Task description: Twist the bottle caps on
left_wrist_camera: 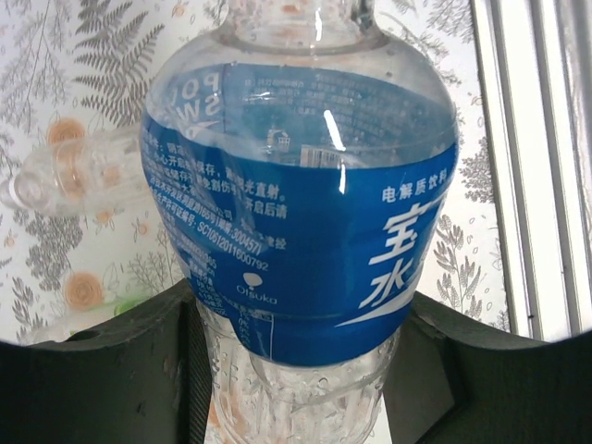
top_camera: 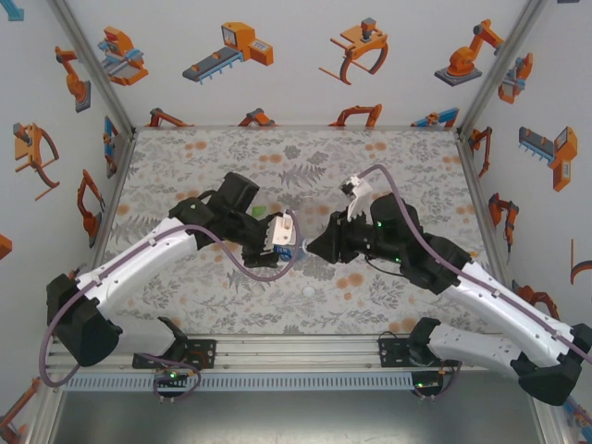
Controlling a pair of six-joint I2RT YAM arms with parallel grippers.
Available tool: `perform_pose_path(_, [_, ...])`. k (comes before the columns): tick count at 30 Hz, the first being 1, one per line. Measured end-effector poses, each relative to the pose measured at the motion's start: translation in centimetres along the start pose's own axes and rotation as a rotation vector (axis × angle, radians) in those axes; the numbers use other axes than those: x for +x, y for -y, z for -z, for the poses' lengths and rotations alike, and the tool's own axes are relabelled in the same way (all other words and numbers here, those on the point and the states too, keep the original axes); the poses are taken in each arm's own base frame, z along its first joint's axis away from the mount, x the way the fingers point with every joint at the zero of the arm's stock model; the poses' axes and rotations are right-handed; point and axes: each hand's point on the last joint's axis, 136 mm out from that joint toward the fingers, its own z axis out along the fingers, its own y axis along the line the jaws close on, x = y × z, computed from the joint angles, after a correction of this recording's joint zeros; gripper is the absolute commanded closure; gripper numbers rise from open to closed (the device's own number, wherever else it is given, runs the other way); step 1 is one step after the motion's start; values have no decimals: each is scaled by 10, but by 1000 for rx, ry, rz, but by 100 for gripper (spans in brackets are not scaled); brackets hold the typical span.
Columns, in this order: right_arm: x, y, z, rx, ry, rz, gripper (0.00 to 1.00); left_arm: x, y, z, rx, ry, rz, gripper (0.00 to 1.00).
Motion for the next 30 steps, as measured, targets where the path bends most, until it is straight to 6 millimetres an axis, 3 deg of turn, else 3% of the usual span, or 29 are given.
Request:
perform_pose_path(7, [10, 40, -9, 98, 121, -505, 100, 14, -9, -7, -70, -26, 43, 100])
perform_pose_path(13, [10, 50, -8, 79, 179, -743, 100, 11, -13, -3, -120, 3, 21, 100])
perform_pose_path(19, [8, 55, -7, 86, 172, -821, 100, 6, -18, 2, -157, 20, 7, 100])
perform_pose_path(30, [-1, 53, -17, 163, 98, -767, 100, 11, -25, 4, -195, -3, 31, 100])
